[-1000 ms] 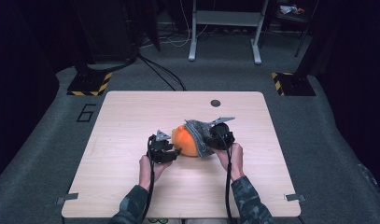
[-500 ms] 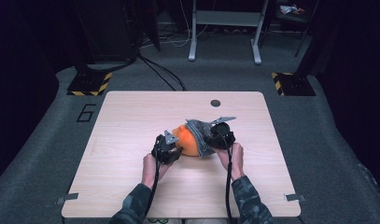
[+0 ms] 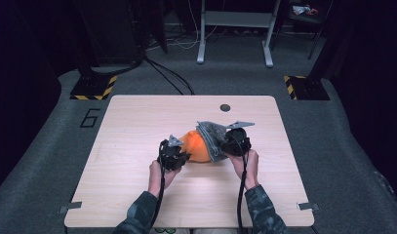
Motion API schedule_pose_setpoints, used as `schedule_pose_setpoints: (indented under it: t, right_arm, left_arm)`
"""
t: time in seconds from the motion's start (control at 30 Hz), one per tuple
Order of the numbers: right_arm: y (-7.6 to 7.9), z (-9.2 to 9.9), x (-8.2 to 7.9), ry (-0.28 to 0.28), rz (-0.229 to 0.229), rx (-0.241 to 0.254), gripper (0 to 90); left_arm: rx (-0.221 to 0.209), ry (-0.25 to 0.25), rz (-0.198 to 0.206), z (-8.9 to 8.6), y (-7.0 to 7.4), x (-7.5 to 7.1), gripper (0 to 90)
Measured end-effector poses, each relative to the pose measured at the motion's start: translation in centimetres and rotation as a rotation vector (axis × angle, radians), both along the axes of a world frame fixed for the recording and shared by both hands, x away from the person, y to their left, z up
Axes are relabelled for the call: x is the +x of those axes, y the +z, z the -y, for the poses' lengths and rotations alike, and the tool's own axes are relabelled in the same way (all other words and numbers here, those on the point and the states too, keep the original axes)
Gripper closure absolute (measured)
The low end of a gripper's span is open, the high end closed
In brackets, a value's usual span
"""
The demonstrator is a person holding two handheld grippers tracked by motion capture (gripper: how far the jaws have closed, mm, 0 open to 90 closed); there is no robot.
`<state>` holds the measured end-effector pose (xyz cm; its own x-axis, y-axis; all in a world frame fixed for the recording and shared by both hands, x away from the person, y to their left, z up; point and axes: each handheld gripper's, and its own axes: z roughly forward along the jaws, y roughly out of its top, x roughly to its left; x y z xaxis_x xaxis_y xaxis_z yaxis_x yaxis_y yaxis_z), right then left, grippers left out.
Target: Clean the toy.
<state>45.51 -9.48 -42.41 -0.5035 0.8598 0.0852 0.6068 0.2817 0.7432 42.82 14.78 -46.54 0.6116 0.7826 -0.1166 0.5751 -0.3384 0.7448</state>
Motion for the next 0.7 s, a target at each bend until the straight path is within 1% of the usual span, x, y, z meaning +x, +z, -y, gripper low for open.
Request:
schedule_pose_setpoints:
  t: [0.13,0.17,0.2,0.23,0.27,0.3,0.33,0.37,0.4,0.43,0.47,0.5,0.53,0.57,0.6,0.63,0.67,0.7]
  right_arm:
    - [0.2,0.2,0.1,0.015,0.013,-0.006,74.2]
    - [0.2,0.2,0.1,0.015,0.013,-0.006,74.2]
    - [0.3,0.0,0.1,0.002,0.000,-0.003,74.2]
    - [0.3,0.0,0.1,0.002,0.000,-0.003,74.2]
    - [0.2,0.1,0.3,0.012,0.004,-0.008,74.2]
    - [0.1,0.0,0.4,0.009,-0.001,-0.010,74.1]
    - [-0.1,0.0,0.5,0.012,-0.012,-0.012,74.1]
    - [-0.2,0.0,0.7,0.019,-0.015,-0.019,74.1]
    - [-0.3,-0.2,0.7,0.009,-0.022,-0.011,74.1]
    - [0.0,-0.4,0.5,0.001,-0.014,-0.012,74.2]
    - [0.0,-0.4,0.5,0.001,-0.014,-0.012,74.2]
    - [0.3,-0.5,0.3,0.001,-0.004,-0.007,74.2]
    - [1.2,-0.7,0.0,0.022,0.030,-0.012,74.2]
    - [1.2,-0.7,0.0,0.022,0.030,-0.012,74.2]
    - [1.7,-0.9,-0.2,0.039,0.048,-0.014,74.2]
    - [2.5,-1.6,-0.5,0.064,0.062,-0.018,74.2]
    - [2.8,-2.1,-0.6,0.070,0.065,-0.019,74.1]
    - [2.9,-2.5,-0.6,0.088,0.072,-0.032,74.2]
  left_arm:
    - [-0.051,-0.003,-0.016,0.0,1.0,-0.3,85.0]
    - [-0.062,-0.003,-0.021,0.0,1.2,-0.3,85.0]
    - [-0.082,0.006,-0.033,-0.1,1.1,-0.3,84.9]
    - [-0.082,0.006,-0.033,-0.1,1.1,-0.3,84.9]
    - [-0.091,0.015,-0.040,-0.1,1.0,-0.2,84.9]
    - [-0.092,0.012,-0.049,-0.3,0.8,-0.1,84.9]
    - [-0.090,0.021,-0.050,-0.3,0.8,0.0,84.8]
    - [-0.097,0.024,-0.049,-0.4,0.7,0.1,84.7]
    - [-0.093,0.024,-0.050,-0.5,0.8,0.1,84.6]
    - [-0.086,0.029,-0.042,-0.5,0.7,0.2,84.4]
    - [-0.088,0.032,-0.048,-0.5,0.7,0.2,84.4]
    - [-0.097,0.039,-0.045,-0.5,0.7,0.2,84.3]
    - [-0.097,0.040,-0.043,-0.5,0.7,0.2,84.3]
    - [-0.092,0.038,-0.044,-0.5,0.7,0.2,84.3]
    - [-0.095,0.040,-0.045,-0.4,0.7,0.2,84.3]
    - [-0.092,0.038,-0.040,-0.4,0.7,0.2,84.3]
    - [-0.092,0.038,-0.040,-0.4,0.7,0.2,84.3]
    - [-0.093,0.042,-0.037,-0.4,0.7,0.2,84.3]
